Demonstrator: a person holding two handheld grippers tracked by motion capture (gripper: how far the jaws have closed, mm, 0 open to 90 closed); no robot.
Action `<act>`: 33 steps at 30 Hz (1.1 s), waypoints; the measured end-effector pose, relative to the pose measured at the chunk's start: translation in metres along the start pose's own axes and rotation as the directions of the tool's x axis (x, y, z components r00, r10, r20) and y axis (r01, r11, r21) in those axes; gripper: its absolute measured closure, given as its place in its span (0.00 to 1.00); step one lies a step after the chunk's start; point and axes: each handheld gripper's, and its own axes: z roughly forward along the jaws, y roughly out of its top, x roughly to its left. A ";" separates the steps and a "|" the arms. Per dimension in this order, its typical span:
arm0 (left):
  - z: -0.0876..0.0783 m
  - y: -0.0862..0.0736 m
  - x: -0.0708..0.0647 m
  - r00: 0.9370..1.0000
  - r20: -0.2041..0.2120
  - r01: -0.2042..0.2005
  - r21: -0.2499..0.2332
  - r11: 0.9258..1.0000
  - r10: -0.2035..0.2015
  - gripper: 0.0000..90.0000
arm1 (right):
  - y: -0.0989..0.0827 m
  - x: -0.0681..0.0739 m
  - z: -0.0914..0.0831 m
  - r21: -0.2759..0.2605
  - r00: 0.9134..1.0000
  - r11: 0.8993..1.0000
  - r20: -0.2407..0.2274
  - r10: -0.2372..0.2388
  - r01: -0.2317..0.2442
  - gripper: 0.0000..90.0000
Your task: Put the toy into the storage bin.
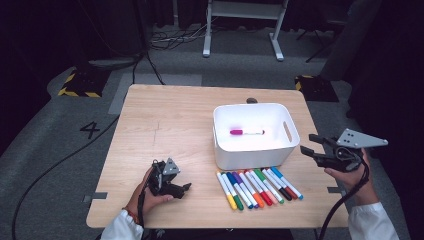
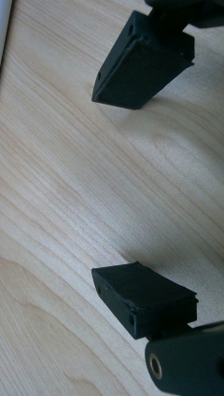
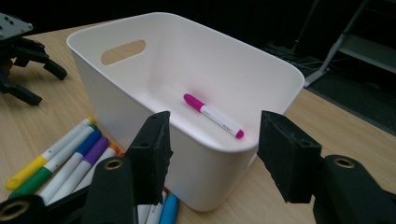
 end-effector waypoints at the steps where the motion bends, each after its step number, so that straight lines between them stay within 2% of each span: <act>1: 0.000 0.000 0.000 1.000 0.002 0.002 -0.001 1.000 -0.002 0.16 | -0.006 0.001 -0.003 0.000 1.000 1.000 0.007 0.007 -0.007 0.50; 4: 0.000 0.000 0.000 1.000 0.002 0.002 0.000 1.000 -0.002 0.16 | -0.028 0.002 -0.006 0.018 0.999 0.999 0.004 0.036 -0.036 0.50; 6: 0.000 0.000 0.000 1.000 0.002 0.002 0.000 1.000 -0.002 0.16 | -0.054 0.006 0.001 0.073 0.998 0.996 0.001 0.060 -0.060 0.50; 8: 0.000 0.000 0.000 1.000 0.002 0.004 -0.001 1.000 -0.004 0.16 | -0.059 0.007 0.004 0.080 0.998 0.995 -0.011 0.067 -0.065 0.51; 10: 0.000 0.000 0.000 1.000 0.001 0.006 -0.001 1.000 -0.006 0.16 | -0.072 0.011 0.015 0.114 0.995 0.990 -0.032 0.090 -0.085 0.53; 11: 0.000 0.000 0.000 1.000 0.001 0.006 -0.001 1.000 -0.006 0.16 | -0.076 0.012 0.019 0.127 0.996 0.989 -0.034 0.087 -0.082 0.54; 12: 0.000 0.000 0.000 1.000 0.001 0.006 -0.001 1.000 -0.006 0.16 | -0.084 0.017 0.032 0.162 0.996 0.984 -0.049 0.081 -0.072 0.55; 13: 0.000 0.000 0.000 1.000 0.001 0.006 -0.001 1.000 -0.006 0.16 | -0.084 0.017 0.032 0.162 0.996 0.984 -0.049 0.081 -0.072 0.55; 19: 0.000 0.000 0.000 1.000 0.001 0.005 -0.001 1.000 -0.005 0.16 | -0.097 0.022 0.058 0.198 0.994 0.978 -0.063 0.085 -0.071 0.64; 23: 0.000 0.000 0.000 1.000 0.002 0.006 -0.002 1.000 -0.006 0.16 | -0.104 0.023 0.070 0.219 0.991 0.973 -0.092 0.097 -0.075 0.67; 26: 0.000 0.000 0.000 1.000 0.002 0.006 -0.001 1.000 -0.006 0.16 | -0.106 0.024 0.073 0.226 0.990 0.971 -0.098 0.100 -0.076 0.67; 29: 0.000 0.000 0.000 1.000 0.002 0.006 -0.002 1.000 -0.006 0.16 | -0.109 0.024 0.080 0.251 0.990 0.966 -0.101 0.095 -0.067 0.68; 33: 0.000 0.000 0.000 1.000 0.002 0.005 -0.001 1.000 -0.005 0.16 | -0.112 0.022 0.085 0.268 0.991 0.961 -0.097 0.096 -0.067 0.73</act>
